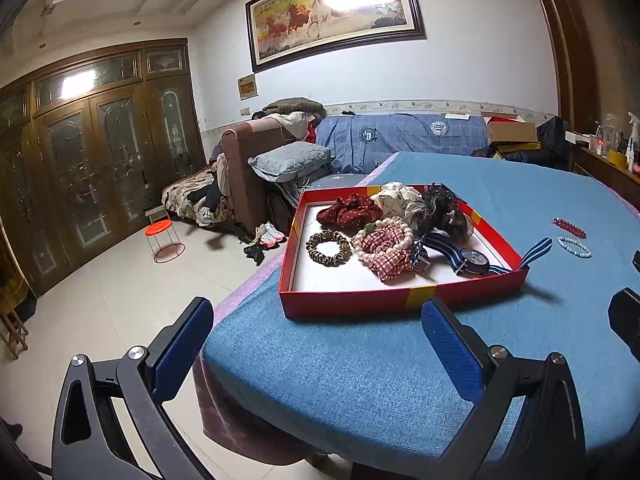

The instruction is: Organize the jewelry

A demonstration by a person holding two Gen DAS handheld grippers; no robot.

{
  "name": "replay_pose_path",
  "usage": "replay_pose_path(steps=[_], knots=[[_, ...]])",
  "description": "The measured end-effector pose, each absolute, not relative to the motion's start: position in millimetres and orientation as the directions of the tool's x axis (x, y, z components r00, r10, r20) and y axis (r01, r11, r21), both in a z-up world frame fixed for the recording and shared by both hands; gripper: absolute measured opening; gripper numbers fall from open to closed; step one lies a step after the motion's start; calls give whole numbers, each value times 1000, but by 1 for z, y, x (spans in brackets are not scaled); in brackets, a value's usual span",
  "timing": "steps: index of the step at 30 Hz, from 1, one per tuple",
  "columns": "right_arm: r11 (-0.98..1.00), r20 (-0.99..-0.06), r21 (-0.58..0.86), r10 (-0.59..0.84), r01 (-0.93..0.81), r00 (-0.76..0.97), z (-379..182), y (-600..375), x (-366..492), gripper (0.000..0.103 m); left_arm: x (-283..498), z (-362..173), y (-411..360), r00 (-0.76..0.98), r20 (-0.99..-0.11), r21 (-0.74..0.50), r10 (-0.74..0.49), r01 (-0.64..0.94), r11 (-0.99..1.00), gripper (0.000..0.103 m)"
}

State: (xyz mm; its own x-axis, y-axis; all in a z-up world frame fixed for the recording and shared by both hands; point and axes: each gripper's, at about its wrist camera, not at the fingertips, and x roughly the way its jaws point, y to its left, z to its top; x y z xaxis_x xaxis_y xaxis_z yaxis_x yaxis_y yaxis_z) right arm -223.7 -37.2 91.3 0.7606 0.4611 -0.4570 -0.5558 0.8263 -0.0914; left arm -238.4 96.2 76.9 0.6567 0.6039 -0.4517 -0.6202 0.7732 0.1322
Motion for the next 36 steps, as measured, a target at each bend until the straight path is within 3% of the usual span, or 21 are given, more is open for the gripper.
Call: replay_pose_path(steps=[36], knots=[[824, -472, -91, 459, -559, 753, 87, -34, -223, 100, -238, 77, 97, 657, -451, 134, 605, -620, 773, 103]])
